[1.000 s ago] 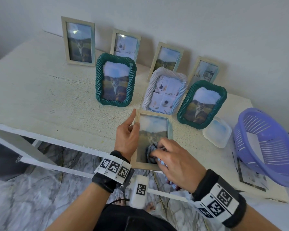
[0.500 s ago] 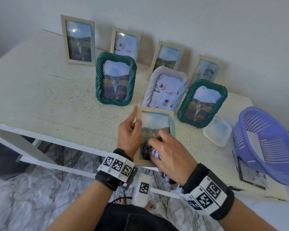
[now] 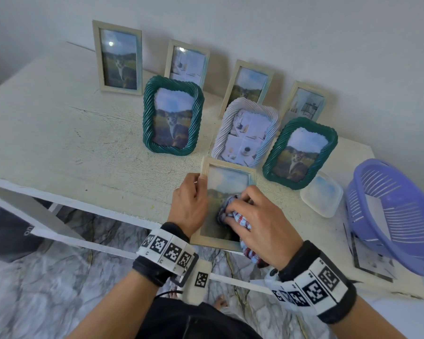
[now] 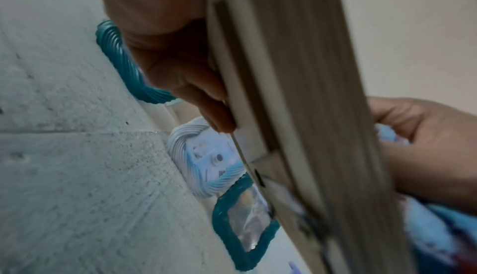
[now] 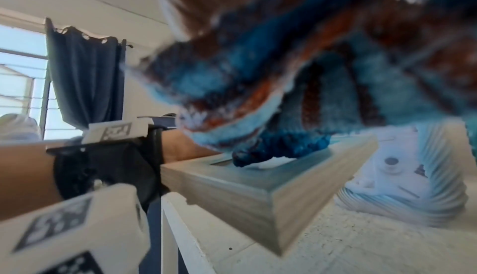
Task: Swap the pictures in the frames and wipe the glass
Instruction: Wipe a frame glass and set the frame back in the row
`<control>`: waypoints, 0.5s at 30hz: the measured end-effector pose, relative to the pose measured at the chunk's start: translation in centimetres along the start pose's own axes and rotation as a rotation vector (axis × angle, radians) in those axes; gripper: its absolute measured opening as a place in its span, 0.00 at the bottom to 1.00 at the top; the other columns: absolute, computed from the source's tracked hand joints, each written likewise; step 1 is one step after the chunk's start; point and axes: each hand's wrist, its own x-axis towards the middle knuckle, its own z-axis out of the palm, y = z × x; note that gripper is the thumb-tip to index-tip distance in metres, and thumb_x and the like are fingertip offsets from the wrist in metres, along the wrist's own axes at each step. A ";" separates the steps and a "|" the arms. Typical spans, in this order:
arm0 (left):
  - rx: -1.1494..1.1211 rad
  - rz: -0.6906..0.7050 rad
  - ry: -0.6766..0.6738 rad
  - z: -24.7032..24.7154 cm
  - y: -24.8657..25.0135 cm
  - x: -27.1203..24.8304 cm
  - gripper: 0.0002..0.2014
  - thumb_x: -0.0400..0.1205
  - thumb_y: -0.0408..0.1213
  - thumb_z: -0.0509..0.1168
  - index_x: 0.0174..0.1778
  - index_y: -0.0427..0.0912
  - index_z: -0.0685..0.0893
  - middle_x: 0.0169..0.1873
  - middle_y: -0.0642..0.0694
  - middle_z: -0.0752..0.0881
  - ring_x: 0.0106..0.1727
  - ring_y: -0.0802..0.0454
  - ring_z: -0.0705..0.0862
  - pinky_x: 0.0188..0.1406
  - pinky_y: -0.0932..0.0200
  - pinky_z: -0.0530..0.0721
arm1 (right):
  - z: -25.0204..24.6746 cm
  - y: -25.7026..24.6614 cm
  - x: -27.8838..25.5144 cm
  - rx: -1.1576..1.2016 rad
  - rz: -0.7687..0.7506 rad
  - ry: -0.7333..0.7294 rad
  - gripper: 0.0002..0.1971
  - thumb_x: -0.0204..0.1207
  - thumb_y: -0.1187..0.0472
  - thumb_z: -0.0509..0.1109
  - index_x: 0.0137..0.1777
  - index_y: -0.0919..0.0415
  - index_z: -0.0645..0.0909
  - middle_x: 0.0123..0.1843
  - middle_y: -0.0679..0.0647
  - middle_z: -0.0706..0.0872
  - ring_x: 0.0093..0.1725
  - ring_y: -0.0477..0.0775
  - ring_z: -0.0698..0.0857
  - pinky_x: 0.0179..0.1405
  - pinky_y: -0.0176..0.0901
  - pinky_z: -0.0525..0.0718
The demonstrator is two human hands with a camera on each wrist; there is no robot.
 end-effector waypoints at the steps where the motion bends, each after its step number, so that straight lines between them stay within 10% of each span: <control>1: 0.010 -0.011 -0.002 0.0 0.0 -0.1 0.11 0.89 0.41 0.53 0.47 0.40 0.75 0.27 0.53 0.75 0.43 0.34 0.80 0.34 0.53 0.62 | 0.1 -0.1 0.0 0.012 -0.002 0.008 0.07 0.74 0.56 0.75 0.46 0.58 0.83 0.47 0.51 0.72 0.39 0.51 0.77 0.37 0.38 0.78; 15: 0.045 -0.005 -0.037 -0.1 0.0 0.6 0.11 0.90 0.43 0.50 0.54 0.40 0.73 0.34 0.44 0.79 0.42 0.38 0.79 0.36 0.53 0.64 | 1.8 -1.1 -0.3 0.049 -0.017 0.020 0.06 0.75 0.56 0.74 0.47 0.57 0.85 0.46 0.50 0.72 0.41 0.49 0.75 0.38 0.41 0.81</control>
